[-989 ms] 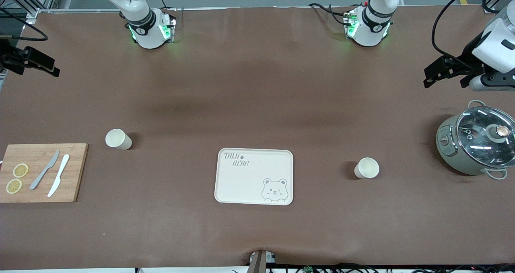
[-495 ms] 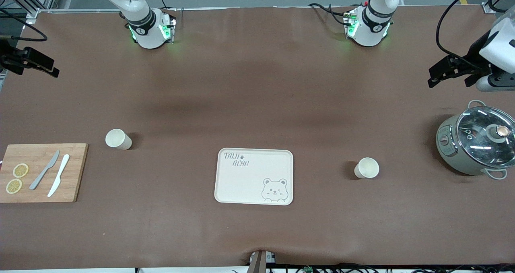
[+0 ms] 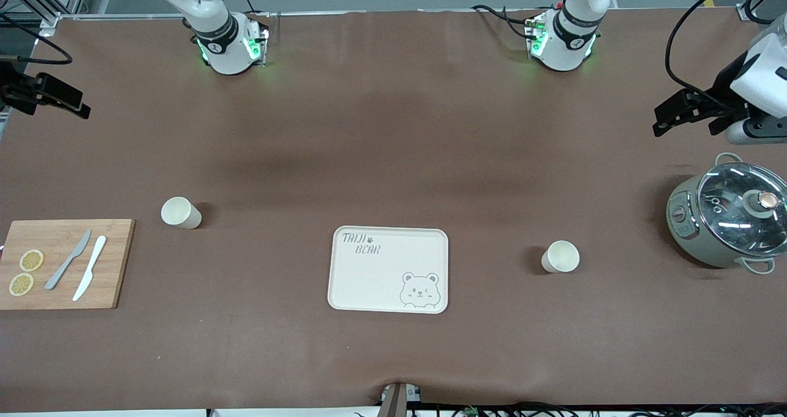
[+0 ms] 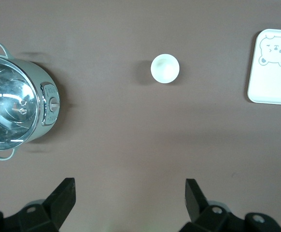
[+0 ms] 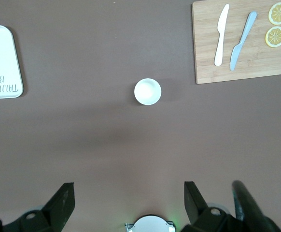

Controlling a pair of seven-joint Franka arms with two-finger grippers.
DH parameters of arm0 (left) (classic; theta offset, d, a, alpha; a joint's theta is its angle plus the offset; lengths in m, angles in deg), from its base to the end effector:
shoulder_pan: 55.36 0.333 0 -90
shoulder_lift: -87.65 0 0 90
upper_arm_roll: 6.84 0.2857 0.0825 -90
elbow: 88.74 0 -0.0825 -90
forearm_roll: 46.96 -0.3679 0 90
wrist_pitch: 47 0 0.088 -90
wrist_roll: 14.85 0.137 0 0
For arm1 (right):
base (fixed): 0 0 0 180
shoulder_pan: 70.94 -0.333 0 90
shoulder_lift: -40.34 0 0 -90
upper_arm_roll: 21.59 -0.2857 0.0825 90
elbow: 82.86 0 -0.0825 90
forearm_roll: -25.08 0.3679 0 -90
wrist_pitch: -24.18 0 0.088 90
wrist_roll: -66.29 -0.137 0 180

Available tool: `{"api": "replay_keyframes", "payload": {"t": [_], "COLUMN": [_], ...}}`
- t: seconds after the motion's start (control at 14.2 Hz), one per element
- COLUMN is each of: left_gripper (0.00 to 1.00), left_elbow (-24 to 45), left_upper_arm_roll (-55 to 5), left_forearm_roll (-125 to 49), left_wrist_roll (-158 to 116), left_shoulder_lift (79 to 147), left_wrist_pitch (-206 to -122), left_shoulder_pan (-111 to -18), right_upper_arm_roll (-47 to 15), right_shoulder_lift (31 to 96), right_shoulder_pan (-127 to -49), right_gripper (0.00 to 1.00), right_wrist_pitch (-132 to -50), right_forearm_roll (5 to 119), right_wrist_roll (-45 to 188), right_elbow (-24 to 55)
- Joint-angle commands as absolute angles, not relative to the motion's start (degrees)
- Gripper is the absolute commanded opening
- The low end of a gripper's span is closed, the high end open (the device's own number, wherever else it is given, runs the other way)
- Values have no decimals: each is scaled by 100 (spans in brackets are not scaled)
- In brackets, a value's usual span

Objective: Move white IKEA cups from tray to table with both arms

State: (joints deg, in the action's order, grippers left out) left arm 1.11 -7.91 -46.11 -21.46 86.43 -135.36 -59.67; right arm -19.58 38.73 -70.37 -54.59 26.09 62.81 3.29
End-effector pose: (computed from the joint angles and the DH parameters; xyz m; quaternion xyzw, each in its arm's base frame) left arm 0.5270 -0.0518 0.5743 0.9999 0.0105 -0.0031 0.0069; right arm 0.5062 -0.0204 0.5929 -0.9974 0.0515 0.0504 0.0088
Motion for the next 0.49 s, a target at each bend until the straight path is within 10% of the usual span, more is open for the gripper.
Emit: {"api": "replay_keyframes", "payload": {"t": [0.0, 0.42], "left_gripper": [100, 100], "left_elbow": [-59, -226], "left_upper_arm_roll": [-789, -781], "left_forearm_roll": [-4740, -4731], "left_wrist_roll": [-2171, -2171], "left_shoulder_lift": [8720, 8914], "left_wrist_pitch": [-13401, -13401], "left_shoulder_pan": [-5967, -5940], "right_upper_arm_roll": [-2001, -2001], "right_shoulder_lift": [3858, 3858], "right_shoulder_pan": [-6919, -6927], "right_gripper": [100, 100], "right_wrist_pitch": [-5474, -5483], "right_forearm_roll": [2535, 2535], "right_wrist_roll": [6225, 6225], "right_elbow": [328, 328]}}
